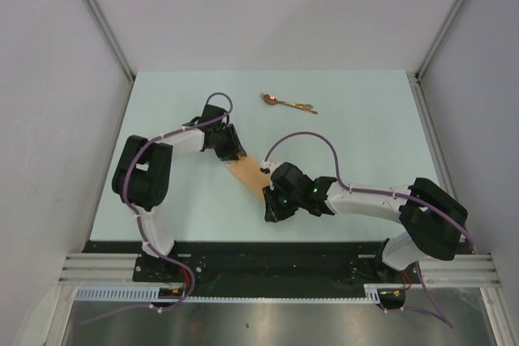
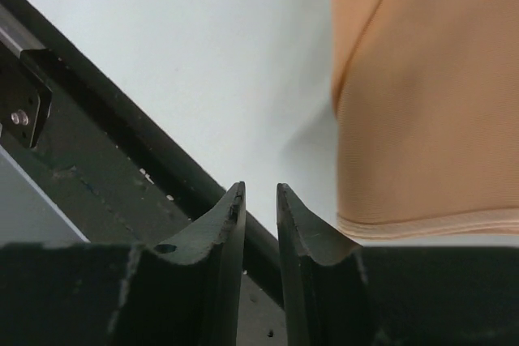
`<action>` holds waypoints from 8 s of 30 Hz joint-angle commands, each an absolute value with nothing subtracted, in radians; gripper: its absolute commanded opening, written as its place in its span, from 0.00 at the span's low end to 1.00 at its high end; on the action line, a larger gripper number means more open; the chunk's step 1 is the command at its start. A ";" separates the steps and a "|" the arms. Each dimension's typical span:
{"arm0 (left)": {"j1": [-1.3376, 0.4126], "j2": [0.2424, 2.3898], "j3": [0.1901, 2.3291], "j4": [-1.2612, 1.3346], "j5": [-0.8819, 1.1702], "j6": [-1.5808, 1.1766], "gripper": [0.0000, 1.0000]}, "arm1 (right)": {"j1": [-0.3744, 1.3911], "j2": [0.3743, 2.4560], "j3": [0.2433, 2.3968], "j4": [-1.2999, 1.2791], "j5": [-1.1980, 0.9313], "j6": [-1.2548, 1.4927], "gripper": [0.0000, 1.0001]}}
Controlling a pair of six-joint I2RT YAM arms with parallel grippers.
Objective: Fold the napkin into a case and place the utensils inside
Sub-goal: Move the smaller rectangle folded napkin to the center of the board, then pick up the spoon from the corner of the board, then pass from the right arm to the left, then pass from the left arm to the right
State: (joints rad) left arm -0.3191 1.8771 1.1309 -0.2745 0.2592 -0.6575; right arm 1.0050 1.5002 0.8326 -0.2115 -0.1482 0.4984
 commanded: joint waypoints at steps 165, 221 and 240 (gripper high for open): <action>-0.268 1.735 1.216 0.215 0.443 -1.054 0.55 | 0.499 2.675 2.401 -0.618 -0.002 -0.245 0.32; -0.565 1.844 1.237 0.236 0.640 -0.841 0.01 | 0.385 1.672 1.379 -0.157 -0.129 0.847 0.00; -0.425 1.644 1.123 -0.261 1.078 -0.466 0.00 | 0.195 1.700 1.261 0.055 -1.009 0.262 0.63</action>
State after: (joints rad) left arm -0.4221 1.6794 1.1267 -0.1570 0.9874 -0.5716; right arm 0.1764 1.6974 1.2675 -0.0460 -0.8536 0.3187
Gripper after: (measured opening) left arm 0.015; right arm 0.674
